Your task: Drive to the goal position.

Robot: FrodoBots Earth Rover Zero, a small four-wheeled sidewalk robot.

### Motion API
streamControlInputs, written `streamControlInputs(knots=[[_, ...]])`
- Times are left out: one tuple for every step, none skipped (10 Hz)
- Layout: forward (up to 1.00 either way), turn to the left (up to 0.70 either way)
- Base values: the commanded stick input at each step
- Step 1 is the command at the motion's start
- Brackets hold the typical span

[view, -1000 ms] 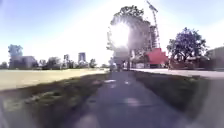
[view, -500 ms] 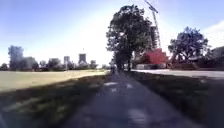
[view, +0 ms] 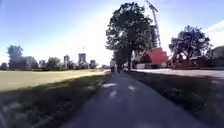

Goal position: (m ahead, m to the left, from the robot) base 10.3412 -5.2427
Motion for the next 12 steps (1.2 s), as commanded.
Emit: streamControlInputs(knots=[[1.00, 0.00], [1.00, 0.00], [1.00, 0.00], [1.00, 0.00], [1.00, 0.00], [1.00, 0.00], [1.00, 0.00], [1.00, 0.00], [1.00, 0.00], [1.00, 0.00], [1.00, 0.00], [1.00, 0.00]])
